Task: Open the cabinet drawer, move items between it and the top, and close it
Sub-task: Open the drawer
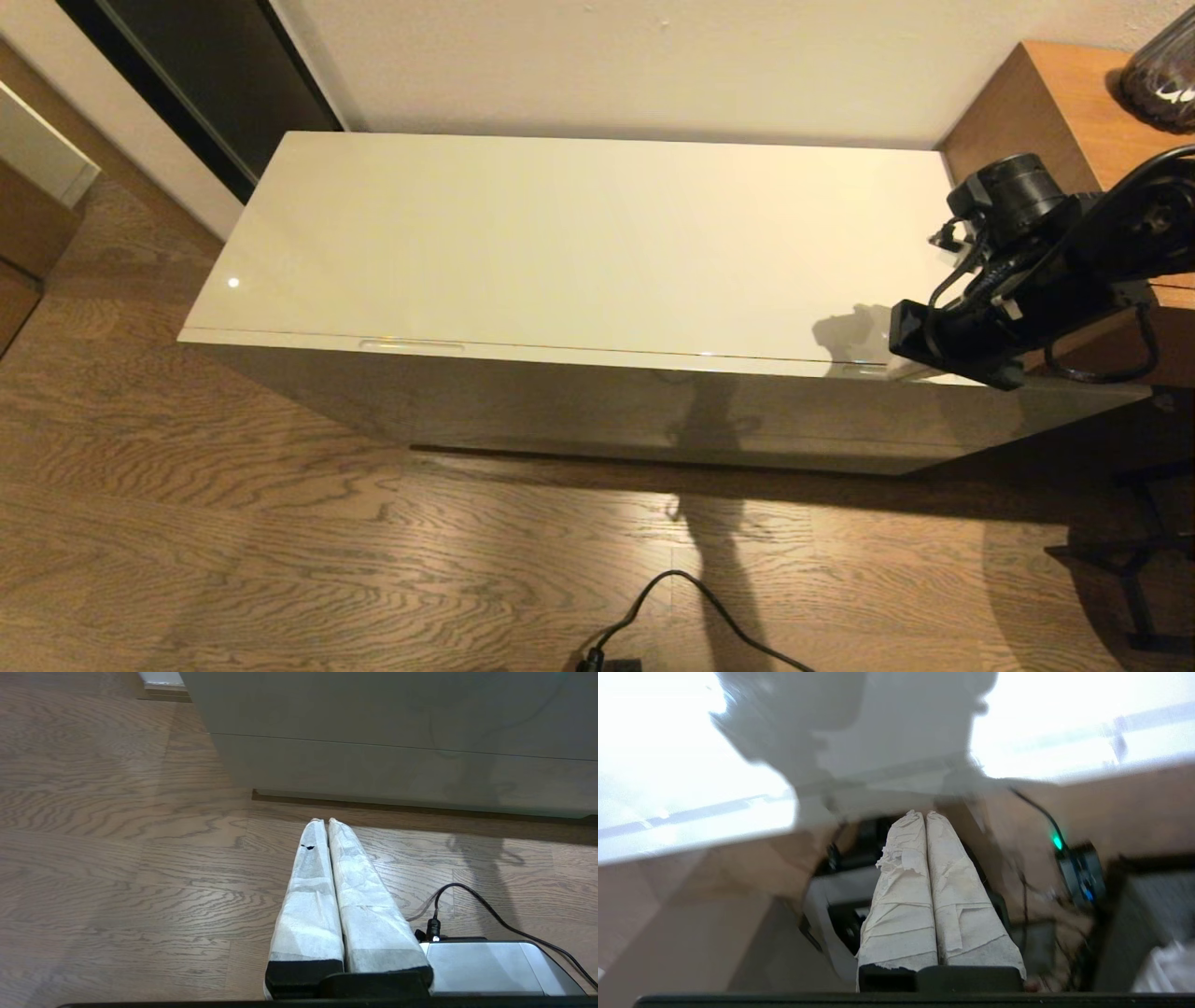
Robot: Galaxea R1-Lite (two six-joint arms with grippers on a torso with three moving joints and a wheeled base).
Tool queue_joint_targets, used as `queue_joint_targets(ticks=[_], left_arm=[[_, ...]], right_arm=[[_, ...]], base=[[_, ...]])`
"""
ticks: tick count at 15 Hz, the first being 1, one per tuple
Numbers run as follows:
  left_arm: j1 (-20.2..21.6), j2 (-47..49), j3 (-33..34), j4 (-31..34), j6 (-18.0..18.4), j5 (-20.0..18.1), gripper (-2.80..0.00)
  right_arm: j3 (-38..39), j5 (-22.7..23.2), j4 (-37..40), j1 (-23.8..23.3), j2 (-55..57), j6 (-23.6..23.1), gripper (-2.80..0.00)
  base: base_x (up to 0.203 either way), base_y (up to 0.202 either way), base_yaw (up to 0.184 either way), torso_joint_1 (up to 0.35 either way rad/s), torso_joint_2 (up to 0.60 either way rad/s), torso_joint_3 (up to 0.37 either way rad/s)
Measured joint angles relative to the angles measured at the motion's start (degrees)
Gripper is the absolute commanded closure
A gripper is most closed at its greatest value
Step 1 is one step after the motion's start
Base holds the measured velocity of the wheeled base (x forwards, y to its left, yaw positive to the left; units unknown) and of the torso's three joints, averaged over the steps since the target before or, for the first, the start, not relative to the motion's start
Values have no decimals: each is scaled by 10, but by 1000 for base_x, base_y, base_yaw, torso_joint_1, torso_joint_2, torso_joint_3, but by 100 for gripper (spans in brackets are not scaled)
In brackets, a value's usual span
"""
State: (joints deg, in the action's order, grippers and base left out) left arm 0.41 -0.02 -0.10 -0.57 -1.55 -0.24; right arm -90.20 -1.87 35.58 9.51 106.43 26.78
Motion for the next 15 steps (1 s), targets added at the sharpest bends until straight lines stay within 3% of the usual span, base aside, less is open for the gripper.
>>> queue_joint_targets(ticks=[9,15], left_arm=[[0,0,0,0,0,0,0],[0,0,0,0,0,0,0]], right_arm=[[15,-1,-31,0,19,16,0],[94,0,-85,0,13,26,0]], base=[[0,0,0,0,0,0],[0,0,0,0,0,0]])
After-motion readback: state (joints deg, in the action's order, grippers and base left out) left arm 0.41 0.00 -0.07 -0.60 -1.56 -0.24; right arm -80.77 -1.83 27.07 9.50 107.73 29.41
